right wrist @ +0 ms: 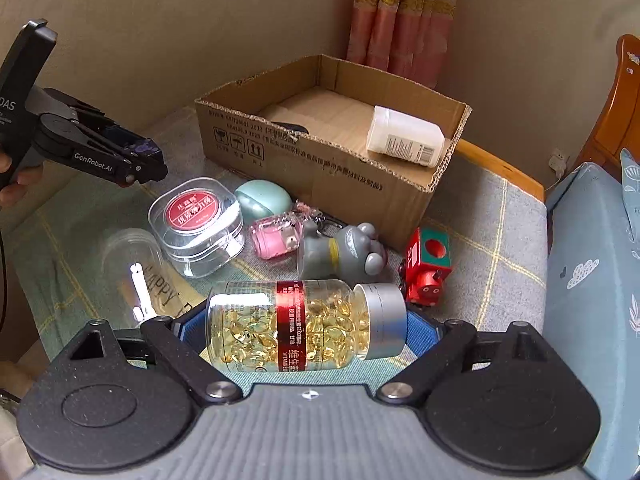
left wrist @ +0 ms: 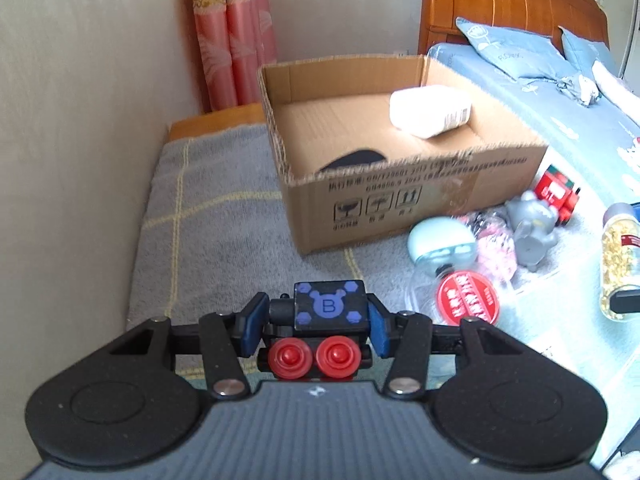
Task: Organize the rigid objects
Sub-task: 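Lift the toy car with the left tool while the right tool lifts the capsule bottle, then lower the toy car and capsule bottle into the box and open both tools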
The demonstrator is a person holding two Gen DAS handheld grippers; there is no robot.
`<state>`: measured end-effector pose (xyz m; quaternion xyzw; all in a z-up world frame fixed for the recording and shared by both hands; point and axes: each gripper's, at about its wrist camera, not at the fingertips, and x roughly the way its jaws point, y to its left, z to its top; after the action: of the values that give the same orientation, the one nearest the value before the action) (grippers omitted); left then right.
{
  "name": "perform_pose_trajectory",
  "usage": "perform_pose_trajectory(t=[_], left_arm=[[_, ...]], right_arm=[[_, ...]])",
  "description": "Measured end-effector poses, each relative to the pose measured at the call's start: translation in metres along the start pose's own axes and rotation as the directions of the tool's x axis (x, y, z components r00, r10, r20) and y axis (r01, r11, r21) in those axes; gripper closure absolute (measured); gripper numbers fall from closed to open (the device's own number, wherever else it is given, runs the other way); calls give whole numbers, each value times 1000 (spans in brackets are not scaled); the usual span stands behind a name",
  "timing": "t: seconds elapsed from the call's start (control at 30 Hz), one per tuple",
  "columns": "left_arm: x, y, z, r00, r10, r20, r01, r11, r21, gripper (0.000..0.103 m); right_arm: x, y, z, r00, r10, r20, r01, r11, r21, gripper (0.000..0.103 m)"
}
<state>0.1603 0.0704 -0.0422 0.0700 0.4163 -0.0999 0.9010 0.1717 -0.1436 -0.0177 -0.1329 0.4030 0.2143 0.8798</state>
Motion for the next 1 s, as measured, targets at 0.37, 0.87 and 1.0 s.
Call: perform_pose_trajectory(t=[0.37, 0.87, 1.0], left_arm=[[-27, -18, 46, 995, -13, 104, 6, 998, 64, 53], [3, -25, 138, 992, -11, 128, -7, 991, 136, 53], [18, -25, 151, 995, -15, 101, 0, 990, 141, 53]], right_arm=[[-18, -12, 58, 992, -11, 128, 15, 999, -29, 7], [37, -40, 131, 986, -81, 147, 75, 996, 47, 0], [35, -36, 122, 987, -92, 131, 91, 996, 11, 0]])
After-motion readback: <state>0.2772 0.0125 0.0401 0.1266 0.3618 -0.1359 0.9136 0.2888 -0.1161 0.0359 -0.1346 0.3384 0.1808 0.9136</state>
